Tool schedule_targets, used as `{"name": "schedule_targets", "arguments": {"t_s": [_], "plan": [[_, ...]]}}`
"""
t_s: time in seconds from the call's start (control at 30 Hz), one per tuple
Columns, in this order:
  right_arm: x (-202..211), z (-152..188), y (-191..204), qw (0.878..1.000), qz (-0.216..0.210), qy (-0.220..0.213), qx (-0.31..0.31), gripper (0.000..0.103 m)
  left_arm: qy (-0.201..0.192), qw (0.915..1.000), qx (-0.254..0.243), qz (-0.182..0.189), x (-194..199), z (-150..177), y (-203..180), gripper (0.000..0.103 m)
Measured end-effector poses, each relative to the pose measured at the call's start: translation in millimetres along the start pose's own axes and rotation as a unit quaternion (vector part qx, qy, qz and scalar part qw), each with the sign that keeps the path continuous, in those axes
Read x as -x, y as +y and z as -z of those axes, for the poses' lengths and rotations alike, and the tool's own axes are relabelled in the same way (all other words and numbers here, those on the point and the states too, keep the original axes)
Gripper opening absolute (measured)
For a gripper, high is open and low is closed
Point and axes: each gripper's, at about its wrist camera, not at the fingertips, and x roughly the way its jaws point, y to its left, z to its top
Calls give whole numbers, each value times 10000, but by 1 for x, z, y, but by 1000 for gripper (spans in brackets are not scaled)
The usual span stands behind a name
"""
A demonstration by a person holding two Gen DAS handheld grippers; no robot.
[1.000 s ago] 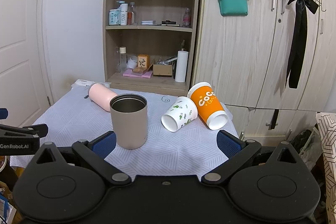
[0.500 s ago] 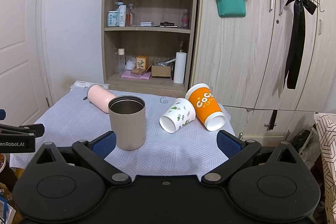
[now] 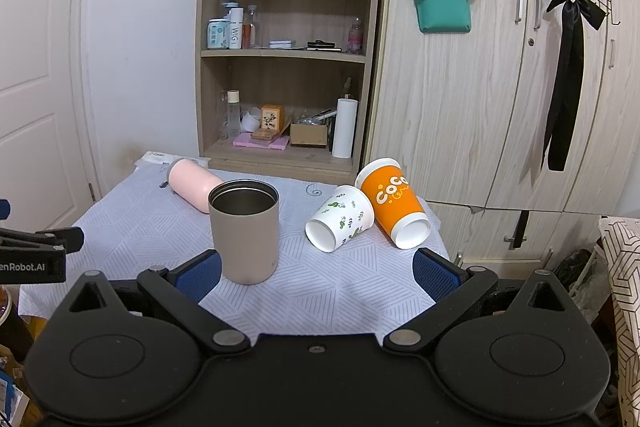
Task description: Flip cup upright
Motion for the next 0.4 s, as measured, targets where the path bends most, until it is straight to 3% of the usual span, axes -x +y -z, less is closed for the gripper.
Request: {"name": "schedule_targets", "arguments": {"t_s": [0.4], "plan": [[0,0,0,10000,-3,0,10,103,-222,9997,-69,-54,8,1,-1,103]]}}
